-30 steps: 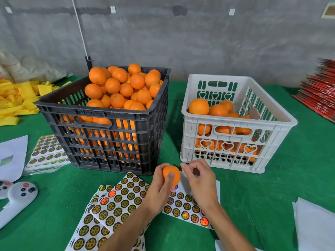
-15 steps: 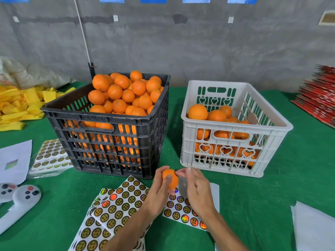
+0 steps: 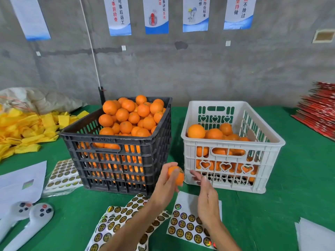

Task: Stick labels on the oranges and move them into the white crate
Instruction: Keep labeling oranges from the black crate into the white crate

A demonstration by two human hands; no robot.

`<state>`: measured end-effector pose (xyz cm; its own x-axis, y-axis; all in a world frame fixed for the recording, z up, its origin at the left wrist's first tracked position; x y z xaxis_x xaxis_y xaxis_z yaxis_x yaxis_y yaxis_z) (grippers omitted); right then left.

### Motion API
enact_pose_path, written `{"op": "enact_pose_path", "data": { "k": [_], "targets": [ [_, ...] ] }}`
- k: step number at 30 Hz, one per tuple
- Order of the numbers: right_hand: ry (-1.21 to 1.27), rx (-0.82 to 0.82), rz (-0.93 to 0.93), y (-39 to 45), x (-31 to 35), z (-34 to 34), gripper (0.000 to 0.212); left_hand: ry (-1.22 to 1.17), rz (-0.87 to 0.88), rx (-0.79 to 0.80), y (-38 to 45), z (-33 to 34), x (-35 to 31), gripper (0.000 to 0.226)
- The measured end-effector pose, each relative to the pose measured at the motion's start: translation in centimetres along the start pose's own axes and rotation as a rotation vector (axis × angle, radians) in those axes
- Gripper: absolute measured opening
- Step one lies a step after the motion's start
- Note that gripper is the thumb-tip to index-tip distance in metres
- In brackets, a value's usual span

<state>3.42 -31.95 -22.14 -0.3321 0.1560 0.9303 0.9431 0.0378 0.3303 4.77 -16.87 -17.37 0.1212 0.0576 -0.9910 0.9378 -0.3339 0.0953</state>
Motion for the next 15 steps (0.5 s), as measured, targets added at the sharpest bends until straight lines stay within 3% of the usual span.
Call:
{"op": "enact_pose_path", "data": {
  "k": [5, 7, 11, 15],
  "targets": [
    [0.09, -0.066, -0.005, 0.5, 0.8, -1.0, 0.053, 0.279, 0.137, -0.004, 2.7, 1.4, -6.9, 0.042],
    [0.082, -0.07, 0.026, 0.3, 0.5, -1.1, 0.043, 0.427, 0.221, -0.029, 4.2, 2.5, -9.6, 0.053],
    [0.036, -0.059, 0.101, 0.1, -0.1, -1.1, 0.043, 0.561, 0.34, -0.102, 8.0, 5.4, -14.4, 0.071],
    [0.035, -0.044, 0.104, -0.1, 0.1, -0.9, 0.038, 0.625, 0.223, -0.056, 11.4, 8.4, -16.3, 0.083]
  ]
}}
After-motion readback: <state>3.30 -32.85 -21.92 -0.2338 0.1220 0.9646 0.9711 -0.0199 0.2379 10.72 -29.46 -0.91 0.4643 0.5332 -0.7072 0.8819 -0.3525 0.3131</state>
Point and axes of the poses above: each hand's wrist, its own y-axis towards the middle knuckle, its own z-axis out of the palm, x = y × z, the point moved 2 cm from there along y, towards the middle knuckle, and after that the axes turned 14 degrees about x, right-handed, at the moved point
